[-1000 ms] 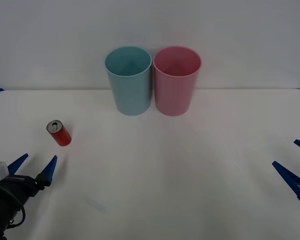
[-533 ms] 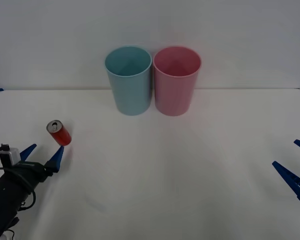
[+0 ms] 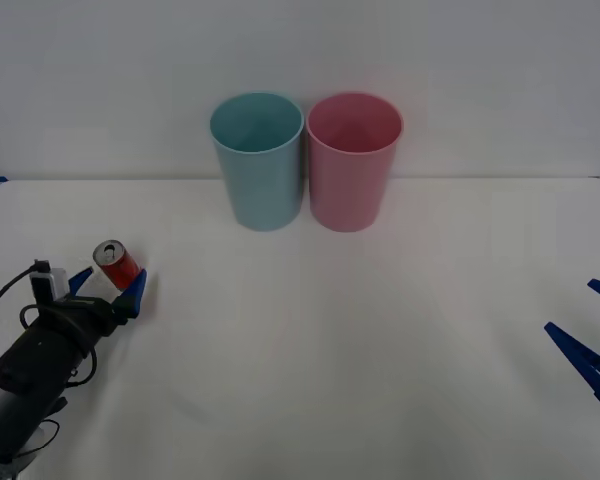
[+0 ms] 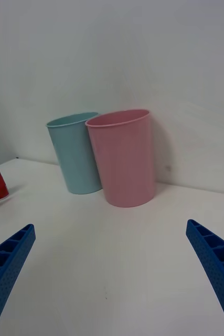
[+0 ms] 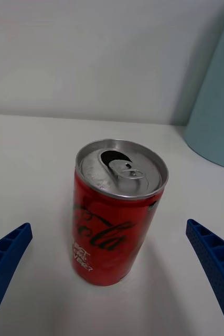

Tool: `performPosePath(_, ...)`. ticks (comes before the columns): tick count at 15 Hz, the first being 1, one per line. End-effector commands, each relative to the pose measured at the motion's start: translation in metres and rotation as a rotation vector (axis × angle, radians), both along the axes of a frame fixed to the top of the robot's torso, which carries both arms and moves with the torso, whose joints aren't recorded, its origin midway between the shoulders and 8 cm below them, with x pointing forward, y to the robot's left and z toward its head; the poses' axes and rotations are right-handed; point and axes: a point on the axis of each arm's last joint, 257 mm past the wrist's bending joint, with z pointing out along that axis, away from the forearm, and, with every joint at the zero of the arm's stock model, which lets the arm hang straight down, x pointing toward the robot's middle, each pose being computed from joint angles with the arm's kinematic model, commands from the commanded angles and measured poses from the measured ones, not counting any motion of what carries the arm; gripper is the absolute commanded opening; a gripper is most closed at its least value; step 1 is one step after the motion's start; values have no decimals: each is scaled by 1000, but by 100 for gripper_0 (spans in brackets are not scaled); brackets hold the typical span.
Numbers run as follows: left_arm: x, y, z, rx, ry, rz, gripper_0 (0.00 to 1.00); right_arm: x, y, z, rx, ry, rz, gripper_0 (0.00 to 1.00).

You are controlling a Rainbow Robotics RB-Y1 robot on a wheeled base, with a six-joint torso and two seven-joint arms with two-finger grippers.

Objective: Grasp the object on the table and drop it into the matching bin: aluminum can to the light blue bin, PET bottle to the pink bin.

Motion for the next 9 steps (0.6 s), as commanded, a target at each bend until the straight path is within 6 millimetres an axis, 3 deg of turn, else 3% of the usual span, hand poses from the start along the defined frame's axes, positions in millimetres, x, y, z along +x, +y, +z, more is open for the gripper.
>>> performPosePath(1, 14, -5, -1, -5, 7, 3, 100, 0, 0, 0, 0, 0, 0, 100)
performPosePath(5, 28, -8, 1, -13, 9, 5, 100, 0, 0, 0, 0, 0, 0, 100)
performPosePath(9, 31, -8, 2, -14, 8, 8, 100, 0, 0, 0, 0, 0, 0, 100)
